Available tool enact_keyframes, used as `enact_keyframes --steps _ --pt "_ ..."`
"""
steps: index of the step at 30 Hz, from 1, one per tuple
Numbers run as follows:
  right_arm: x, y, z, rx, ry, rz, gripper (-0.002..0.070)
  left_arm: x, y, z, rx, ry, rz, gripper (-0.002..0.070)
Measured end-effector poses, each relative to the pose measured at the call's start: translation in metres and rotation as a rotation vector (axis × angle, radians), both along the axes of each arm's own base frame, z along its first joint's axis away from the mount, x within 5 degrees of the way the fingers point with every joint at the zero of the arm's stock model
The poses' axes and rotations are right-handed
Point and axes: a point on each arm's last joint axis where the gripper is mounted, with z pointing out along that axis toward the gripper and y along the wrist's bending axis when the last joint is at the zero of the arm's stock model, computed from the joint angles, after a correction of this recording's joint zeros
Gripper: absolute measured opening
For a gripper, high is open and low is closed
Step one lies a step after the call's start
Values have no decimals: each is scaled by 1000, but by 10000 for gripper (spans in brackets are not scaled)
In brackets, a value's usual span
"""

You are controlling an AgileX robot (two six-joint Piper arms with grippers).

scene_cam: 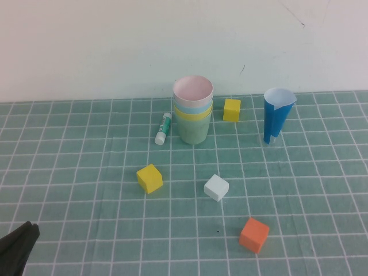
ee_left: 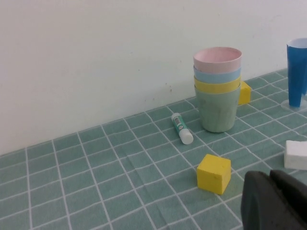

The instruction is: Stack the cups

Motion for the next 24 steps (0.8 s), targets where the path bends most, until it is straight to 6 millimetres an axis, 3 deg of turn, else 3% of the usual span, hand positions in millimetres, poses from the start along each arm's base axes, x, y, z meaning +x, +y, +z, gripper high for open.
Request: enact_keyframes --steps 11,15,24 --pt "-1 0 -2 -5 23 -3 -1 0 0 -2 3 6 0 -2" --pt "-1 -1 -2 -6 24 -3 -1 -1 1 -13 2 6 12 -2" --pt "-1 0 -2 -3 28 -3 -1 -13 22 -39 -18 -28 248 -2"
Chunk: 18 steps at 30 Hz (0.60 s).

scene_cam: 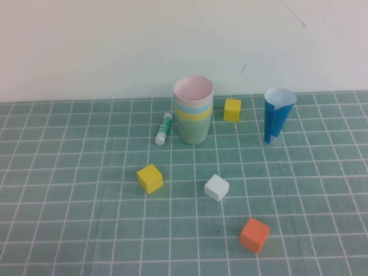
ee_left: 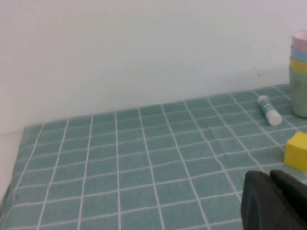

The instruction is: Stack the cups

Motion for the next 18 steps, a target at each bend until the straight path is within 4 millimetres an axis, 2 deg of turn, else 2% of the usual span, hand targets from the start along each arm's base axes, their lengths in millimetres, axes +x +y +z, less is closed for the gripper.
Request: enact_keyframes --steps 3,7,18 --pt "0 0 0 0 0 0 -1 -6 3 -7 -16 59 45 -2" --pt "0 0 0 2 1 0 -1 -9 4 -23 -77 233 71 -2" --pt "0 0 0 2 1 0 -1 -10 3 -22 -47 232 51 -2"
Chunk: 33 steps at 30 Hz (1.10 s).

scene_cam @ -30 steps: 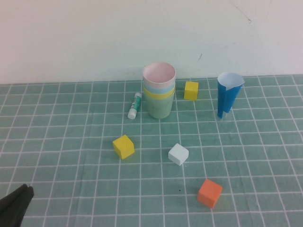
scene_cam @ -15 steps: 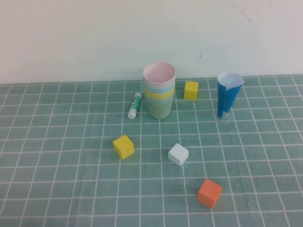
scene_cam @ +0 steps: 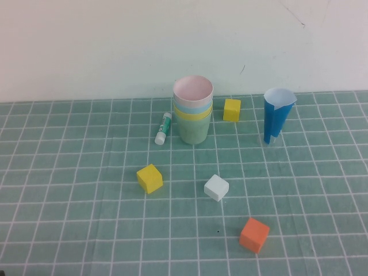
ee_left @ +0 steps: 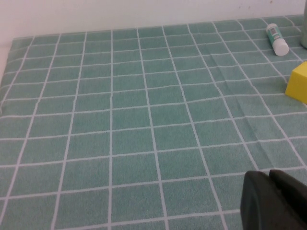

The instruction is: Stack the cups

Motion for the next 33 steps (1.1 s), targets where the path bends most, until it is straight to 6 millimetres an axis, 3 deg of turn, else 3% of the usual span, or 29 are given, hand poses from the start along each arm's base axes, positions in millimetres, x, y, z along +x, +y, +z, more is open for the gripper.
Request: enact_keyframes --steps 27,33 --pt "0 0 0 -2 -1 2 -1 0 0 0 1 1 0 -2" --pt "-1 -9 -1 -70 -67 -31 -1 0 0 0 1 1 0 -2"
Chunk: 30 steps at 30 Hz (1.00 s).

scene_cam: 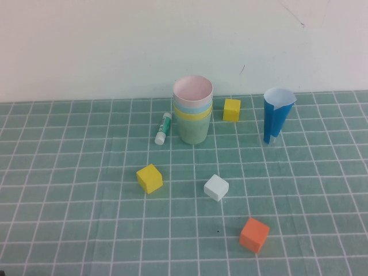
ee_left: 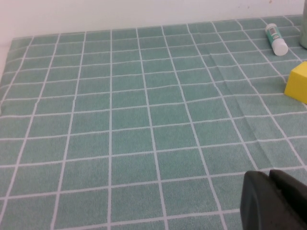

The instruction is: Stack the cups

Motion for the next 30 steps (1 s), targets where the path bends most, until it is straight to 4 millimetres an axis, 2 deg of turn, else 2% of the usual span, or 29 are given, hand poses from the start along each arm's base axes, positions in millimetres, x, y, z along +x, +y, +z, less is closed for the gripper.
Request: enact_keyframes --steps 5,10,15,30 --pt "-6 -13 -20 37 -125 -141 -1 0 0 0 0 0 0 -2" --pt "-13 -21 -51 78 -247 -274 -1 0 0 0 0 0 0 -2" --pt "-17 -24 -82 96 -277 -348 -1 0 0 0 0 2 0 -2" --pt "-17 -25 -82 101 -284 -356 -1 0 0 0 -6 0 1 -2"
